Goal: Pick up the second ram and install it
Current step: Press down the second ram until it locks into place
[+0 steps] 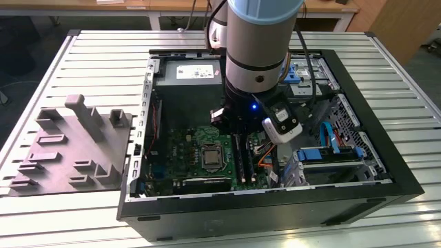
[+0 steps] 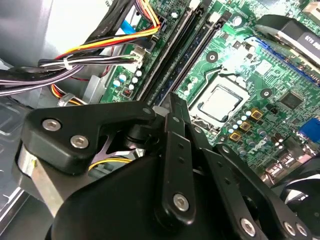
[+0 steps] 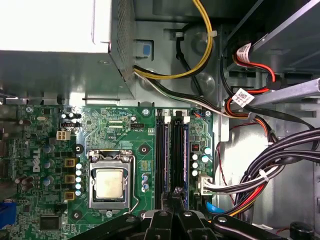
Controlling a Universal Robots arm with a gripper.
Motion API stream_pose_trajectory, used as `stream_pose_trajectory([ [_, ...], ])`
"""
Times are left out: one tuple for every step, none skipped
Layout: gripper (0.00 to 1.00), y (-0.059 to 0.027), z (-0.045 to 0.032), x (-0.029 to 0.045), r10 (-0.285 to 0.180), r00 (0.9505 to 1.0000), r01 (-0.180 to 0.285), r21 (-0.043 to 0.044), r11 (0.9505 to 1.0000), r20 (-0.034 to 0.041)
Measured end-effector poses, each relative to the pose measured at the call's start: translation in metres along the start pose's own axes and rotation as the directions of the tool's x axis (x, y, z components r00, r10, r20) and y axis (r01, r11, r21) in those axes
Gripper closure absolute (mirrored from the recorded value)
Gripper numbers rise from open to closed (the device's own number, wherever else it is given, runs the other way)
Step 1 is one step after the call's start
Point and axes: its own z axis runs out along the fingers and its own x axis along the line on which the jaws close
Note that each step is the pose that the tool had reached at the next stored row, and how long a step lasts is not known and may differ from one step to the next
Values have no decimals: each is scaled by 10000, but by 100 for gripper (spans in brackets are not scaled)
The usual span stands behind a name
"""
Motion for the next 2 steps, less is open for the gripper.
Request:
stream_pose_trajectory([
  [90,0,0,0,0,10000,0,0,10000,0],
  [90,0,0,0,0,10000,0,0,10000,0],
])
